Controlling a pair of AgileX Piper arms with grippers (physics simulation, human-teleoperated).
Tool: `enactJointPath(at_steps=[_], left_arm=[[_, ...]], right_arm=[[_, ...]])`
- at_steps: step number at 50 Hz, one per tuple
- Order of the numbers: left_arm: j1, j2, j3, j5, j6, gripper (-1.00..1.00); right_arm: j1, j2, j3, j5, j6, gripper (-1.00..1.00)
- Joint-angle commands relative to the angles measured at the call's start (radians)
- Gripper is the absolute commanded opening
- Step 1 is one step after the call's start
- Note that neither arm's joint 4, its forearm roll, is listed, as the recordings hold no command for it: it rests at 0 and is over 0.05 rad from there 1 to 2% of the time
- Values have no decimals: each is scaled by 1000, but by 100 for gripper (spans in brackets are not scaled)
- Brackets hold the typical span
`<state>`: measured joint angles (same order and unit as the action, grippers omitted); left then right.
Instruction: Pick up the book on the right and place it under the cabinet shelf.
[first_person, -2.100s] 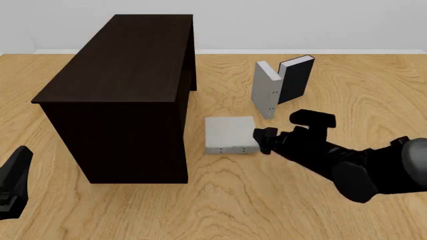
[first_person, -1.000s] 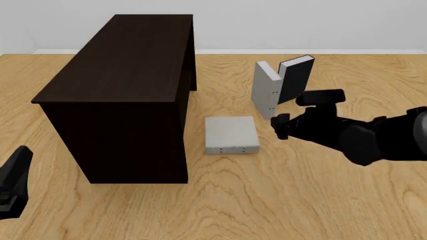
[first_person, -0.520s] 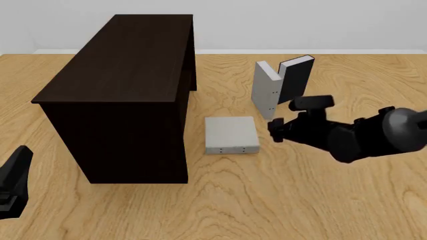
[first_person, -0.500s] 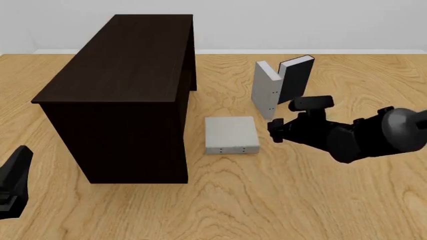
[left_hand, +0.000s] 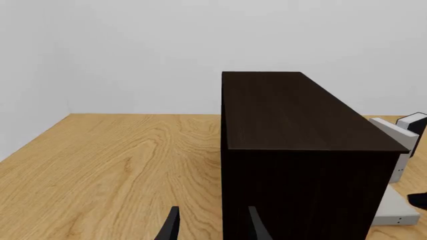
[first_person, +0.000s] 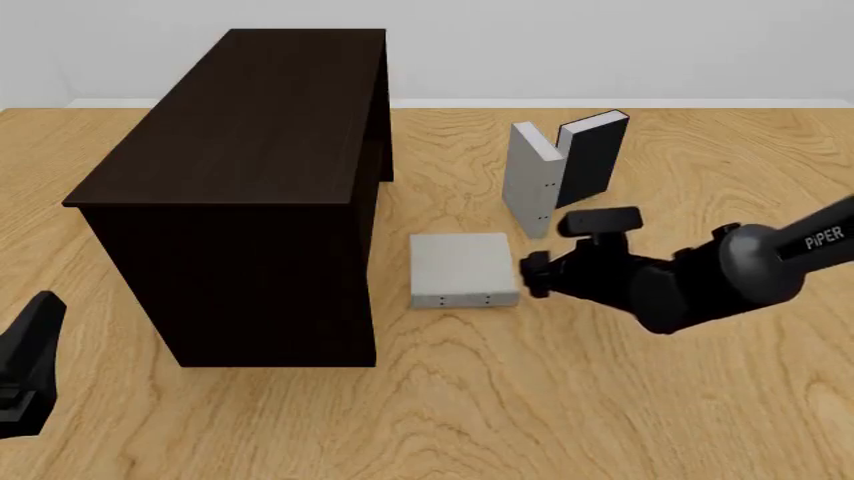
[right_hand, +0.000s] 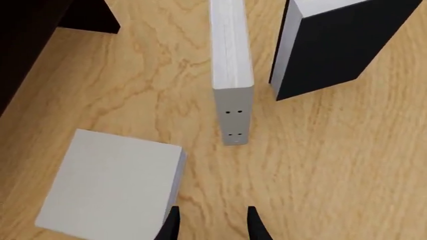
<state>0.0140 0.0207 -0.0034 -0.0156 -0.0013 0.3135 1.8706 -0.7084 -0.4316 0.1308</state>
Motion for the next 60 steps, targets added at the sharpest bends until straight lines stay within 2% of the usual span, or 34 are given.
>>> enactJointPath(at_steps=[1, 27, 50, 60], left_arm=[[0, 0, 0, 0, 0, 100], [0, 0, 0, 0, 0, 100], [0, 0, 0, 0, 0, 100], [0, 0, 0, 0, 0, 100]], right_arm=[[30, 35, -22, -6, 6, 100], [105, 71, -75, 18, 9, 100], [181, 16, -95, 61, -1, 100], [226, 18, -117, 69, 15, 100]])
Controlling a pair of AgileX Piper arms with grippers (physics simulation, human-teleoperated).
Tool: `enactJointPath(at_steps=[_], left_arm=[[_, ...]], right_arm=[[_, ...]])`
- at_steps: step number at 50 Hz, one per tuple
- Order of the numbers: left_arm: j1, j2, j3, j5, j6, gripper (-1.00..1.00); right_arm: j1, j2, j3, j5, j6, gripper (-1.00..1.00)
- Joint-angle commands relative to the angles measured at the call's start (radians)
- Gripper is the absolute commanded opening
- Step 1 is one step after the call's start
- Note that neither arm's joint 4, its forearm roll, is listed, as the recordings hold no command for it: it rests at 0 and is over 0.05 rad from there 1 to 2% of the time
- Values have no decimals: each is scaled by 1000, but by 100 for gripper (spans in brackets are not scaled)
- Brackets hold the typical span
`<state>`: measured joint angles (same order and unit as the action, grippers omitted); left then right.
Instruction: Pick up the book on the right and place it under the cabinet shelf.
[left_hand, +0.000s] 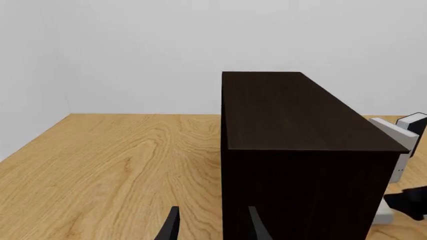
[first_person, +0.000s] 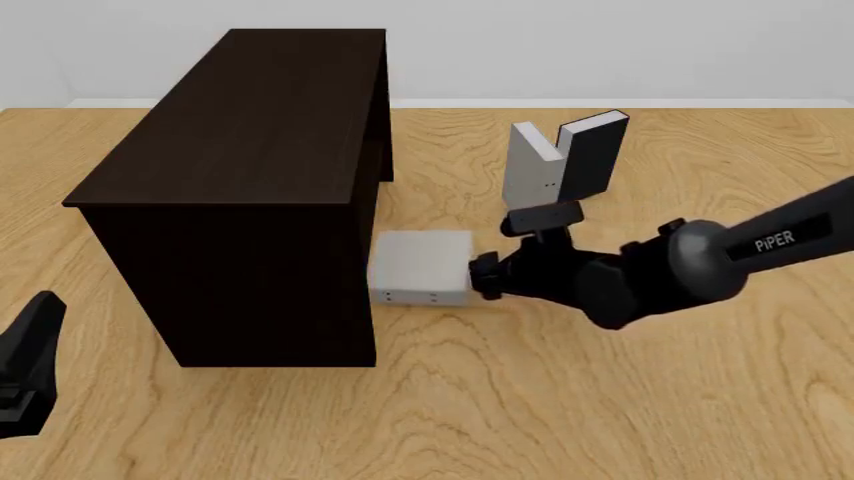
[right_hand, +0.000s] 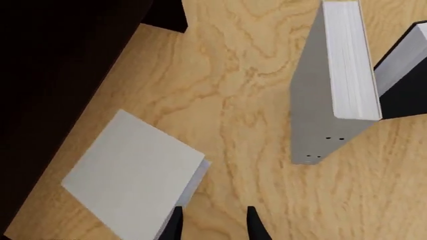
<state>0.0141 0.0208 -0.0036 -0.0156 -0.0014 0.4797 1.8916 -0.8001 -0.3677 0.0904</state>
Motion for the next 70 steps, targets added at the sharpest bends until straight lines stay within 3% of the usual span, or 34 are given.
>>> enactJointPath(at_steps=[1, 38, 70], left_arm=[[0, 0, 0, 0, 0, 100], [1, -5, -1, 5, 0, 100], [2, 0, 0, 0, 0, 100]], right_arm=[[63, 0, -30, 6, 53, 100], [187, 72, -150, 29, 75, 100], [239, 142, -237, 55, 80, 100]])
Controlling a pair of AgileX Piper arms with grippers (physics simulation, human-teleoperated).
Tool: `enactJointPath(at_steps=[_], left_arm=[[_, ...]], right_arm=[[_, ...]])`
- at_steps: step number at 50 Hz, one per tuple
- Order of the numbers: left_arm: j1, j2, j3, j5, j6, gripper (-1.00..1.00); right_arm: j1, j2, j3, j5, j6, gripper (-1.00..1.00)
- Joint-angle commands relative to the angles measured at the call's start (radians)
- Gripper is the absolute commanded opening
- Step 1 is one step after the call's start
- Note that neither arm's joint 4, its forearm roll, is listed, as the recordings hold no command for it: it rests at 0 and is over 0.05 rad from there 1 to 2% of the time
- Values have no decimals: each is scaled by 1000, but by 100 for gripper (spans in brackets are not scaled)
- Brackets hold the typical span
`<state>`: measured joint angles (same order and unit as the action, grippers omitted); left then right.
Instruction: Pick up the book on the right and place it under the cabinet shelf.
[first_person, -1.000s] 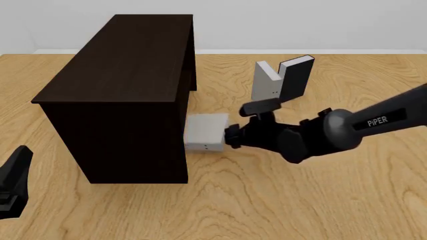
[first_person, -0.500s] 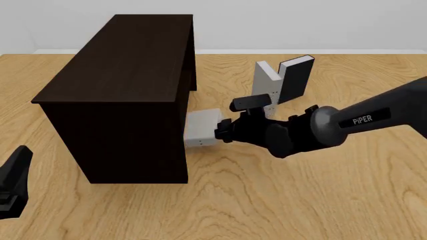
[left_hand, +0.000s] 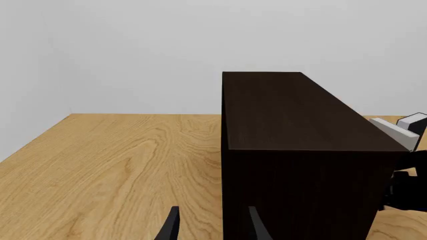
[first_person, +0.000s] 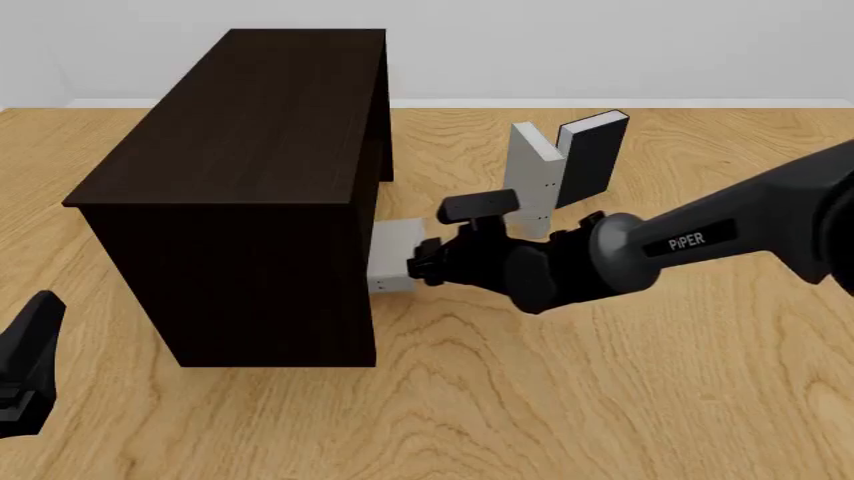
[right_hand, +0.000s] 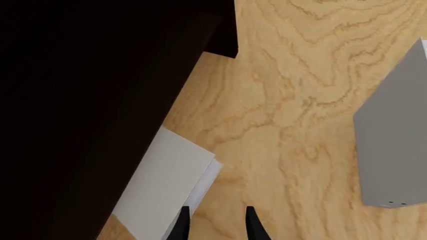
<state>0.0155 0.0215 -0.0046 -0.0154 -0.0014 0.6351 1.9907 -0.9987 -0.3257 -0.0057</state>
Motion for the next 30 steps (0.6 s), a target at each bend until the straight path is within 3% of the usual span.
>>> enactJointPath(at_steps=[1, 30], left_arm=[[0, 0, 1, -1, 0, 100], [0, -4, -3, 7, 0, 100]], right_arm=[[88, 44, -42, 14, 178, 100], [126, 80, -83, 23, 182, 100]])
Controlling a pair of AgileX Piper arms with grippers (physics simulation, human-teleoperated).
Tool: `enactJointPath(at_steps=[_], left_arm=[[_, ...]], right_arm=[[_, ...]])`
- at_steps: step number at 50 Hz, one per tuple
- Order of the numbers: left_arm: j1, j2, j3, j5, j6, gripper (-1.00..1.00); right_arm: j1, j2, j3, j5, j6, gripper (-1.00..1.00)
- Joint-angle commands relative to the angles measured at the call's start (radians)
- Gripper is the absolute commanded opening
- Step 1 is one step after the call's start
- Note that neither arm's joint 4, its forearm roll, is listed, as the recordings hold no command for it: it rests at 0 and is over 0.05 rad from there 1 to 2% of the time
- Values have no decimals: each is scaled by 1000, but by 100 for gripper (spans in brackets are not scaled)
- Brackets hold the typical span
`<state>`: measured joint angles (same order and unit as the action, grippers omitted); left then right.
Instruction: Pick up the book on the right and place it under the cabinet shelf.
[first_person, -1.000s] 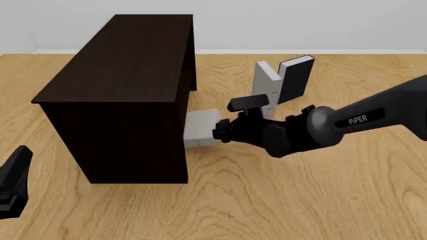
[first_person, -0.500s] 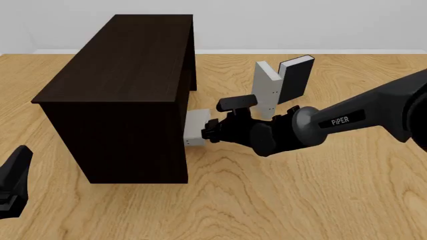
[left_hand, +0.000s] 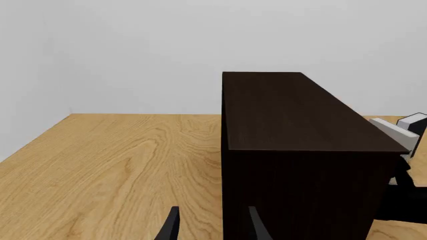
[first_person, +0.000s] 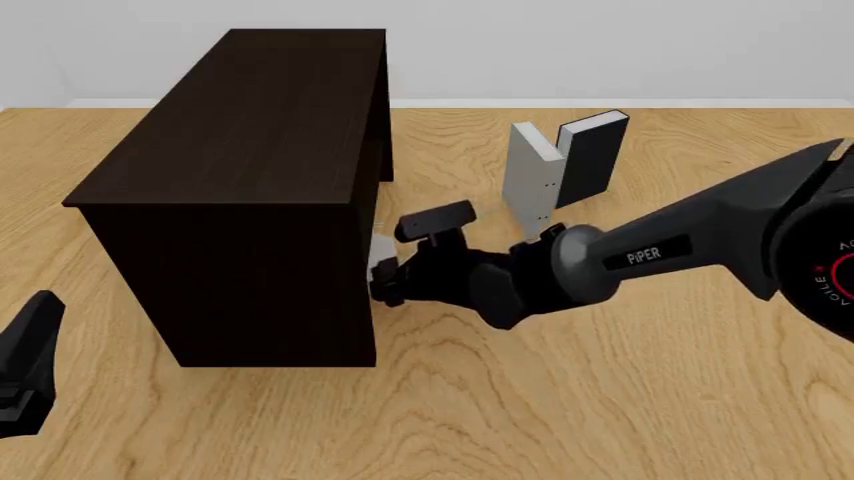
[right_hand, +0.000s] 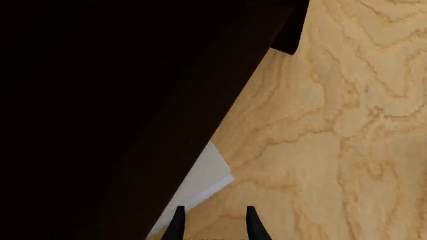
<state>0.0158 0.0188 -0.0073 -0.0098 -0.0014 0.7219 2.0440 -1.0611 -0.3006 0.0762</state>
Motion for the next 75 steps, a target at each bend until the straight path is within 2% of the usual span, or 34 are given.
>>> enactJointPath(at_steps=[1, 15, 22, 46, 49, 75], left_arm=[[0, -1, -1, 1, 0, 100], [0, -1, 0, 1, 0, 100], [0, -1, -1, 1, 0, 100], [-3, -6, 3, -1, 13, 100], [-1, 11, 4, -11, -6, 100], [-10, 5, 3, -8, 1, 100]], right_arm=[[36, 25, -17, -5, 98, 100], [-50, -23, 72, -63, 58, 100], [-69, -67, 120, -82, 54, 100], [-154, -357, 368, -157, -4, 100], [-164, -403, 397, -159, -18, 100], [-208, -759, 544, -77, -85, 100]])
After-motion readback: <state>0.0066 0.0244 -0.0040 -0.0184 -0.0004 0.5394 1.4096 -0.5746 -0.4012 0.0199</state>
